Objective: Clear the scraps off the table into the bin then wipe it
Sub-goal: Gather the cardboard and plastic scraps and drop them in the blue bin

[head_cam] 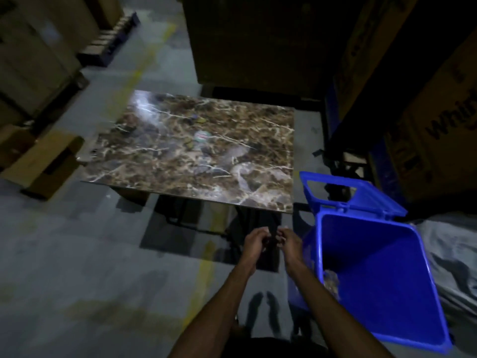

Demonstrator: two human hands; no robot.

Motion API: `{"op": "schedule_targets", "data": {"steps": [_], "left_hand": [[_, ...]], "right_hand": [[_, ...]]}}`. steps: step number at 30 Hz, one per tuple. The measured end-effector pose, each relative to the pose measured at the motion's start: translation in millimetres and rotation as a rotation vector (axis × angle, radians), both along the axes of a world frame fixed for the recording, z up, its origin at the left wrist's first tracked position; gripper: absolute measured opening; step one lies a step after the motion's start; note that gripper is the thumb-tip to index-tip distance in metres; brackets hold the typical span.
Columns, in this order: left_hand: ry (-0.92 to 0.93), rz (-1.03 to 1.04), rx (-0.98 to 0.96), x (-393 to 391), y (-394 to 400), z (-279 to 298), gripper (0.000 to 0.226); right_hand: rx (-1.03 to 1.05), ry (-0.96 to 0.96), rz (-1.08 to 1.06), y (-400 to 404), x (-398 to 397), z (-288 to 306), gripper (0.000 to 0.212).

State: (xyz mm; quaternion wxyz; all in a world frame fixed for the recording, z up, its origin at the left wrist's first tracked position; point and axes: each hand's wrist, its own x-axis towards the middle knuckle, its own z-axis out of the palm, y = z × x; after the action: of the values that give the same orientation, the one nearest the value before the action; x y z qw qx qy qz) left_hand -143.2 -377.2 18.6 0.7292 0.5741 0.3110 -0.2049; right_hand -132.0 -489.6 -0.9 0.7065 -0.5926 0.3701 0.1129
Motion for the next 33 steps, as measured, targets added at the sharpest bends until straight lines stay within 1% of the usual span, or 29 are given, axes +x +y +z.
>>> {"op": "schedule_targets", "data": {"steps": [3,7,9,12,14,18,19,22,25,28,31,33], "left_hand": [[-0.007,0.099,-0.032,11,54,5,0.019],[-0.029,0.228,-0.046,31,109,2,0.021],[-0.051,0.285,-0.053,44,132,4,0.018],[-0.052,0.360,-0.049,68,165,6,0.017],[-0.054,0.376,-0.011,85,184,6,0.017],[-0.042,0.356,0.068,133,224,0,0.017],[-0.039,0.346,0.086,146,232,-5,0.015],[0.024,0.301,0.160,190,253,-16,0.013],[0.095,0.278,0.185,232,269,-24,0.011],[0.091,0.288,0.158,271,283,-32,0.015],[0.095,0.318,0.144,303,296,-43,0.019],[0.121,0.325,0.158,326,309,-53,0.026]], "right_hand": [[-0.023,-0.037,0.080,54,15,15,0.019],[-0.068,-0.119,0.242,113,31,22,0.020],[-0.118,-0.143,0.331,138,43,25,0.023],[-0.117,-0.140,0.401,170,70,26,0.024],[-0.124,-0.147,0.428,188,91,21,0.019],[-0.102,-0.165,0.502,224,149,4,0.019],[-0.094,-0.159,0.508,232,165,-2,0.016],[-0.117,-0.106,0.509,251,213,-28,0.018],[-0.060,-0.071,0.462,266,250,-43,0.010],[-0.054,-0.068,0.464,279,282,-58,0.024],[-0.069,-0.017,0.404,295,307,-48,0.016],[-0.106,-0.008,0.385,309,326,-44,0.018]]}}
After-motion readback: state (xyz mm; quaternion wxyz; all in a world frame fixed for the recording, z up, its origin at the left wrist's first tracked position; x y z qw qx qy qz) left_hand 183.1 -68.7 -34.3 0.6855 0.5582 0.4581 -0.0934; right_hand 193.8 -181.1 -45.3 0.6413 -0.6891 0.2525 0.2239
